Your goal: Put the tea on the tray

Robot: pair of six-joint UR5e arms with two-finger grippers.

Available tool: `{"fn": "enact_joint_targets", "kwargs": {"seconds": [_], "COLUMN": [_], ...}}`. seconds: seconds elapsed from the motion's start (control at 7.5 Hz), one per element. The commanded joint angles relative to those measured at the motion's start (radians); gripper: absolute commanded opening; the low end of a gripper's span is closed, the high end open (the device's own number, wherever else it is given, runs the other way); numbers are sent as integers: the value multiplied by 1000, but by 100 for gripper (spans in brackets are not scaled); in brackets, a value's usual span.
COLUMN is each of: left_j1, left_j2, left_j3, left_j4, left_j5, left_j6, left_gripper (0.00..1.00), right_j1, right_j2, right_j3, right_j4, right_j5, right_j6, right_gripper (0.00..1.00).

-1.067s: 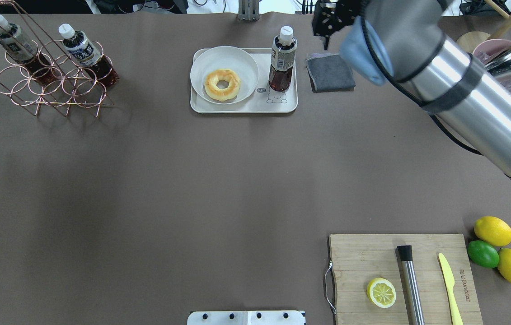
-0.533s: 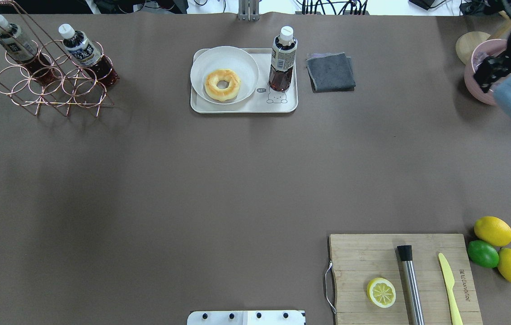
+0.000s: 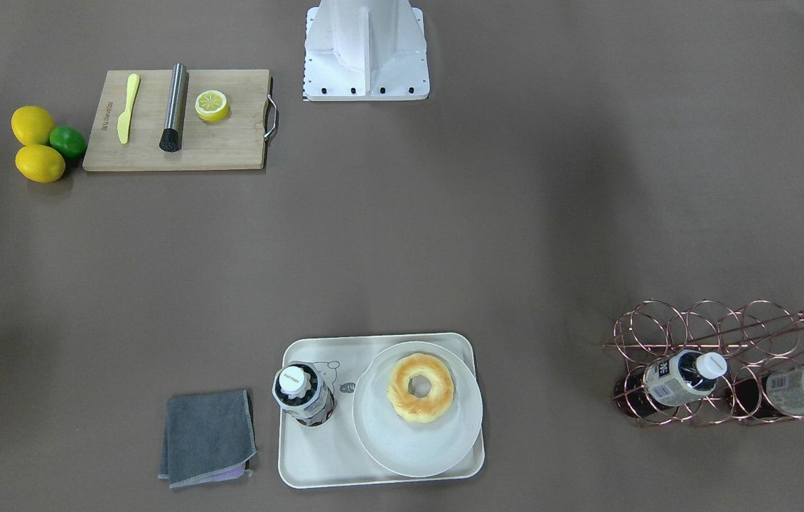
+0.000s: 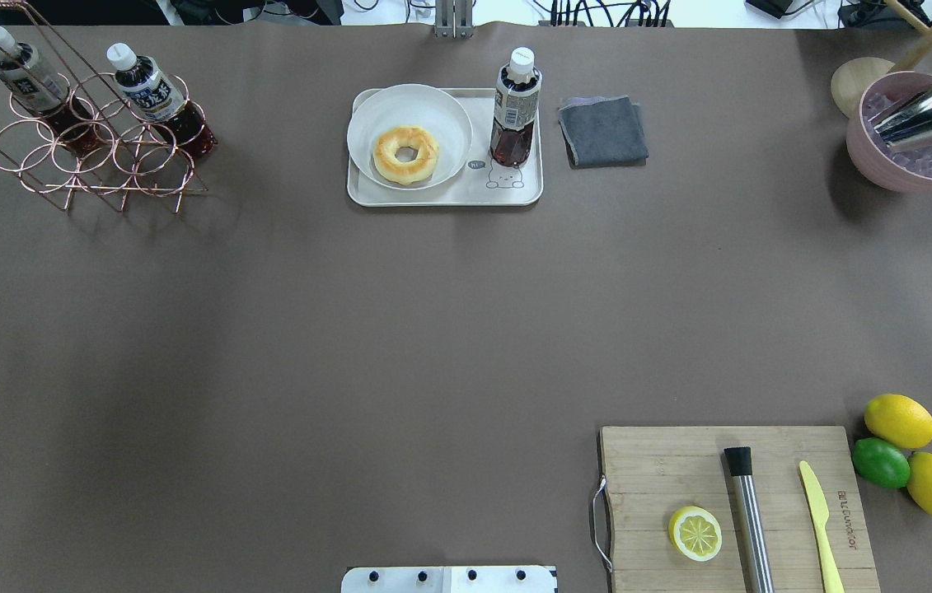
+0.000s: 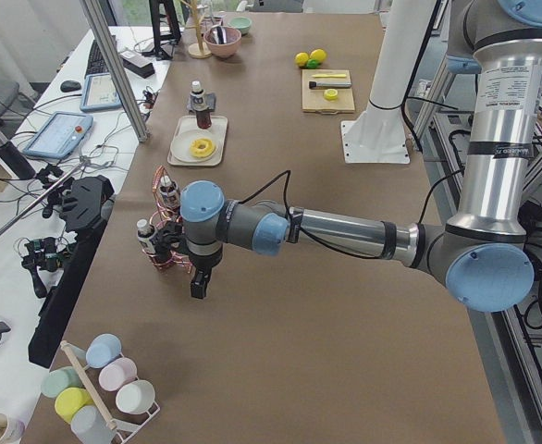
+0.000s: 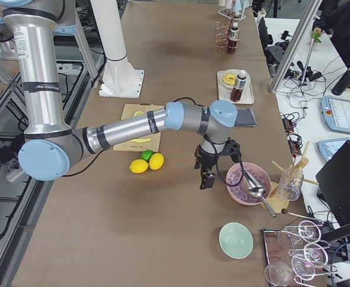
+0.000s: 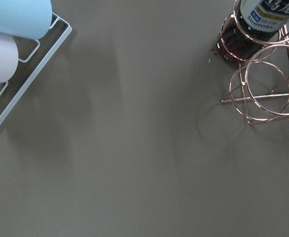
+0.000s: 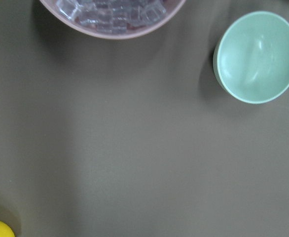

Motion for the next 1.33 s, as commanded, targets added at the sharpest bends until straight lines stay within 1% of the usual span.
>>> {"fn": "enact_joint_targets", "kwargs": {"seconds": [0.0, 0.13, 0.27, 0.4, 0.93, 1.2], "left_j1": [-15, -17, -17, -18, -23, -26], "left_j2": [46, 59, 74, 74, 73, 71], "left_j3": [-24, -20, -23, -24, -18, -18], "left_j4": [1, 1, 1, 1, 3, 30], "left_j5": [-3, -3, -3, -5, -3, -3], "left_j6": [3, 3, 3, 3, 3, 3], "left_gripper": [98, 98, 98, 98, 98, 98], "right_j1": [109, 127, 140, 152, 155, 155], "right_j2": [-119, -167, -182, -185, -173, -169], "right_j3": [-32, -40, -44, -44, -43, -38], "right_j4": [62, 160, 173, 175, 176, 176], "right_j5": [68, 76, 83, 112, 114, 114], "right_j6": [-59, -48, -48, -48, -41, -33], "right_gripper": [100, 100, 100, 100, 100, 100]}}
